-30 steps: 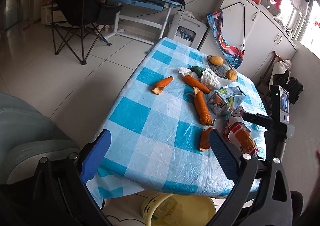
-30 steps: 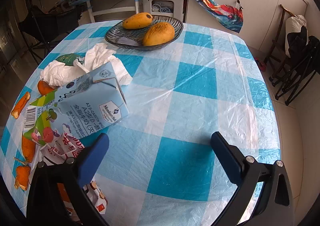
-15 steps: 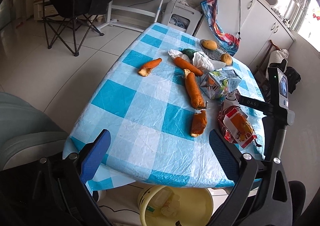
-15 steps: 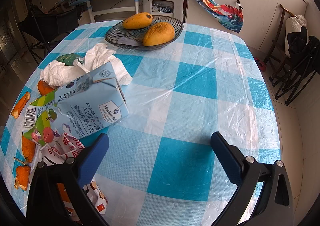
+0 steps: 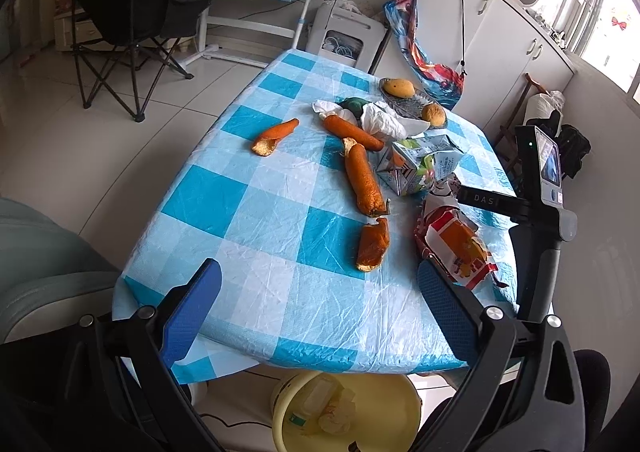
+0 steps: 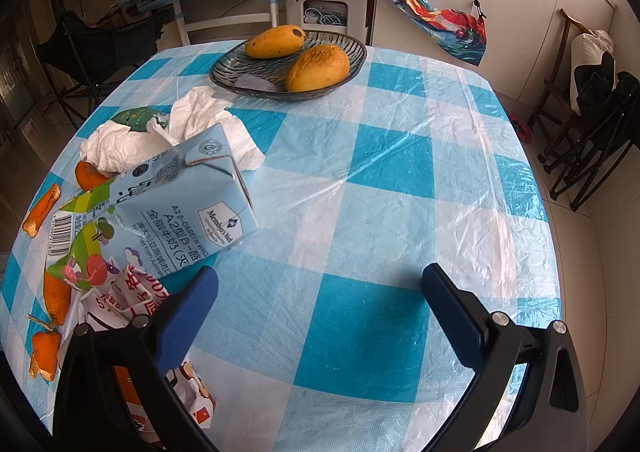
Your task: Collect trash
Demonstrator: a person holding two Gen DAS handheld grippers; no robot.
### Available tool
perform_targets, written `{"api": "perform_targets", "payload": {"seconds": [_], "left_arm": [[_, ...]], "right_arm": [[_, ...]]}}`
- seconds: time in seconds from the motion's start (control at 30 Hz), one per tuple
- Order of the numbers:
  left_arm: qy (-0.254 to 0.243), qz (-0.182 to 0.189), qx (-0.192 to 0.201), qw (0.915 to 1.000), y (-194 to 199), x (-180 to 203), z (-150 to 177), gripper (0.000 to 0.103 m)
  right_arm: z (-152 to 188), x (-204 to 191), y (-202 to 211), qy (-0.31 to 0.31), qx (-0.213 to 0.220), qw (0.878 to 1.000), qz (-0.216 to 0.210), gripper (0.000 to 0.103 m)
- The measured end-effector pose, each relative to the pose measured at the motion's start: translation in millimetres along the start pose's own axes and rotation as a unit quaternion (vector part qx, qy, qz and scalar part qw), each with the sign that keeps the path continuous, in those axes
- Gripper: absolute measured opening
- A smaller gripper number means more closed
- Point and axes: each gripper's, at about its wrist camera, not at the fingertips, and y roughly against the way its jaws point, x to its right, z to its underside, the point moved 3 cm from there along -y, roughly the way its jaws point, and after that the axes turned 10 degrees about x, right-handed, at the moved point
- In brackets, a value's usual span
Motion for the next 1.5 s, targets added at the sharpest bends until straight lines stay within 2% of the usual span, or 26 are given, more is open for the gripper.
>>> {"api": "perform_targets", "payload": {"seconds": [0.3,0.7,0.93,1.13,1.5], "left_arm": [[-0.015,0.006,0.002,0.9999,4.6,6.9,1.7,0.095],[-0.069,0.008,-0.005,0.9975,5.3,26.1,17.2,0.095],[-0.100,-0.003,-0.012,0.9949,2.0,33.1,30.1,0.095],[-0.136,-0.013,0.005,0.9906,2.2,45.0,37.6,0.095],[-0.137,-0.041,0.014,0.9896,-12.4,47.9,39.4,0.095]], "right_arm": [[0.0,0.3,0.3,0.000,0.000,1.000,0.000,0.097],[0.2,0.1,0.1,0.000,0.000,1.000,0.000,0.097],[0.2,0.2,0.2,0.000,0.000,1.000,0.000,0.097],[0.2,0.3,0.3,0.000,0.000,1.000,0.000,0.097],[0.3,-0.1,-0.1,0.000,0.000,1.000,0.000,0.097]]}}
